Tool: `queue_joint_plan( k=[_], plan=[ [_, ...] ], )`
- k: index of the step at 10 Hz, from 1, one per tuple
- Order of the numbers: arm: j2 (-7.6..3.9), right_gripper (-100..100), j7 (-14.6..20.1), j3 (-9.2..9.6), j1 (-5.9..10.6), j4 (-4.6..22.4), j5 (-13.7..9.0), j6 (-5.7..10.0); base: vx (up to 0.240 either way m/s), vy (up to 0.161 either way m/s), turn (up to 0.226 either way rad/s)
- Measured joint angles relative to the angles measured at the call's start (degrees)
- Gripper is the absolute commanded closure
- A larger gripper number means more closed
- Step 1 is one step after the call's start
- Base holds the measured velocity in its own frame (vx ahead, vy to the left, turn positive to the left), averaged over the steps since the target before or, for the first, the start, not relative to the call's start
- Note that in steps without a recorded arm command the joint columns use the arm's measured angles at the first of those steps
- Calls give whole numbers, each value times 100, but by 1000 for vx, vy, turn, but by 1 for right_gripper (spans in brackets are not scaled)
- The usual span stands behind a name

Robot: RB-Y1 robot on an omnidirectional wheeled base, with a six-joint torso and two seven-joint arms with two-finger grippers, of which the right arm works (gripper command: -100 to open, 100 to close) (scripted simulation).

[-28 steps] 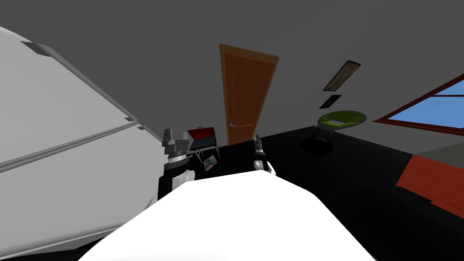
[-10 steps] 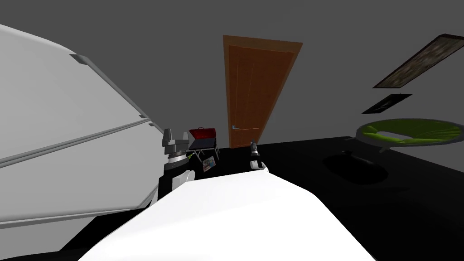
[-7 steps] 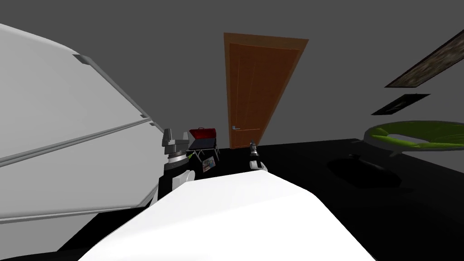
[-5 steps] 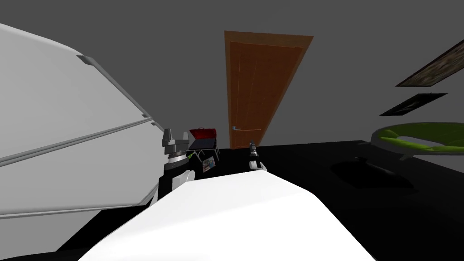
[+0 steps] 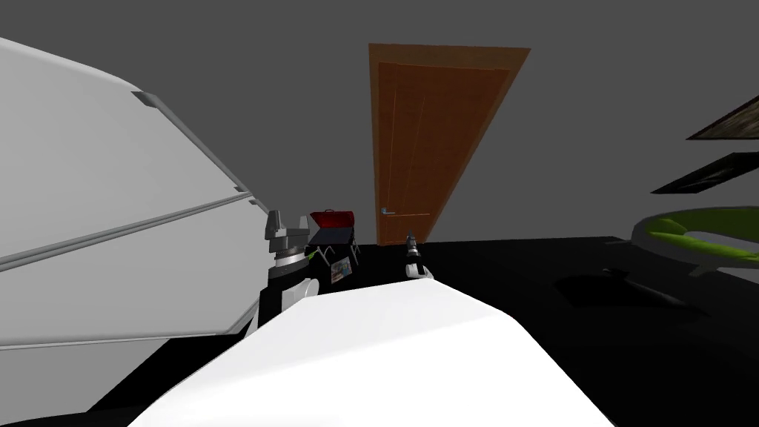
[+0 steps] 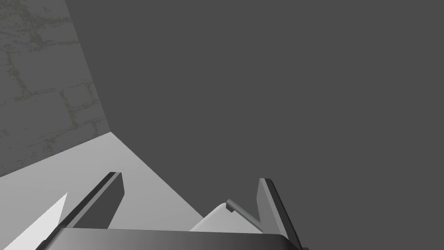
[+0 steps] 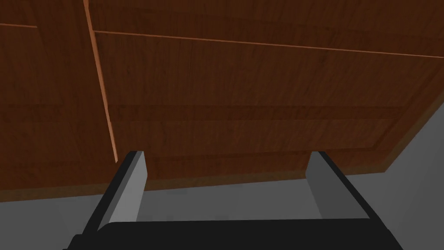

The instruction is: Pull the door open

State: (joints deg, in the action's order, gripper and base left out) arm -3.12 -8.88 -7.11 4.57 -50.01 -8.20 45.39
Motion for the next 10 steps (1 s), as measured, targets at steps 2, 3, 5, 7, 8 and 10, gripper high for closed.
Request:
queue_joint_plan(
  k=[2,3,5,7,8,10],
  plan=[
    [45,-100,-20,-17,122,232,-21,14,95,-33,63],
    [53,-100,-18,-25,185,357,-33,27,86,-37,52],
    [90,-100,-15,-35,285,605,-50,86,104,-24,72],
    [167,-100,-29,-35,339,795,-66,104,115,-24,49],
    [172,-100,-30,-41,386,879,-73,115,120,-8,46],
    [219,-100,-20,-56,516,1179,-97,179,177,22,71]
  ],
)
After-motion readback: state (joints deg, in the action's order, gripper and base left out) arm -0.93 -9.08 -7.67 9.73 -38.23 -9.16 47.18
